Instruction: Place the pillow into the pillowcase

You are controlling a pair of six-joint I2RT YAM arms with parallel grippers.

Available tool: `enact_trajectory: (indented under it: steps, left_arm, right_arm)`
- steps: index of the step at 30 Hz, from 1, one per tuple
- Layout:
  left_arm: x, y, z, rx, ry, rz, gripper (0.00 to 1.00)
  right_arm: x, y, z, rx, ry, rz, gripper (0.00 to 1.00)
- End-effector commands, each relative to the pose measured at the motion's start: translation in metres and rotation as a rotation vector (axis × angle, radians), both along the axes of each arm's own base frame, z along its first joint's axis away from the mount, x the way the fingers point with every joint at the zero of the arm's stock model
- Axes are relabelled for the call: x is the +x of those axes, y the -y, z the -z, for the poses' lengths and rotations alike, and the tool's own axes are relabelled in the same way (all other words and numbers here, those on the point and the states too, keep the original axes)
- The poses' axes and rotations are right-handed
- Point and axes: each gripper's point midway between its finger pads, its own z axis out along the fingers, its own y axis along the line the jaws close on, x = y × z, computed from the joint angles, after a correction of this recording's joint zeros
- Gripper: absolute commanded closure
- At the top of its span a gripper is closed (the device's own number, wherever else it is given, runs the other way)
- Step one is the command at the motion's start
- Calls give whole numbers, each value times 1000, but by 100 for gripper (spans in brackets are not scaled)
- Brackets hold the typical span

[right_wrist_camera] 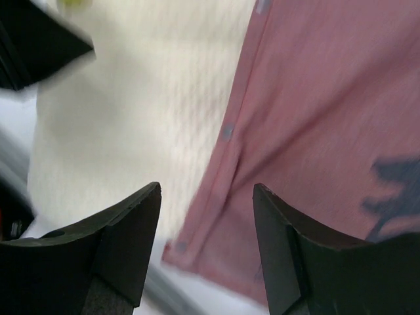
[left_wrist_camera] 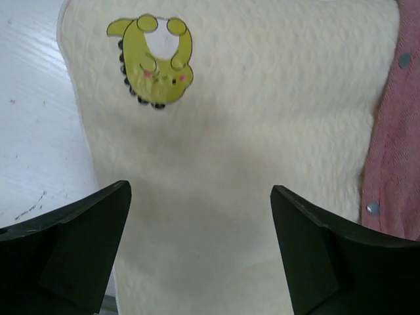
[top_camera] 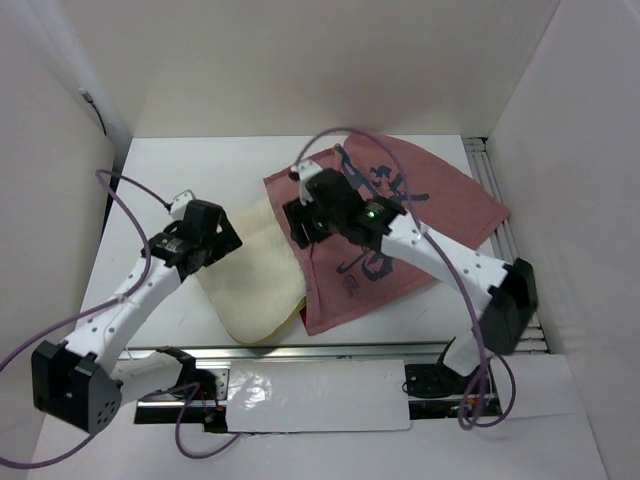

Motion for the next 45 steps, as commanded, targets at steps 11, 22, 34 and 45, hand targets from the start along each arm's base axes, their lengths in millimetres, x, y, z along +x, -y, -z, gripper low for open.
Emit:
enact_trajectory:
  steps: [11, 22, 34, 45]
  left_arm:
    - [43, -4, 72, -94, -168, 120, 10]
    - [31, 5, 116, -121, -223, 191, 67]
    - [75, 15, 68, -6, 63, 325, 100]
    - [83, 32, -86, 164, 658, 548, 100]
  right_arm:
    - [245, -95, 36, -156, 448, 182, 30]
    - [293, -96, 81, -192, 586, 369, 70]
    - [267, -121, 14, -31, 608, 299, 100]
    - [170, -155, -86, 289, 489, -65, 100]
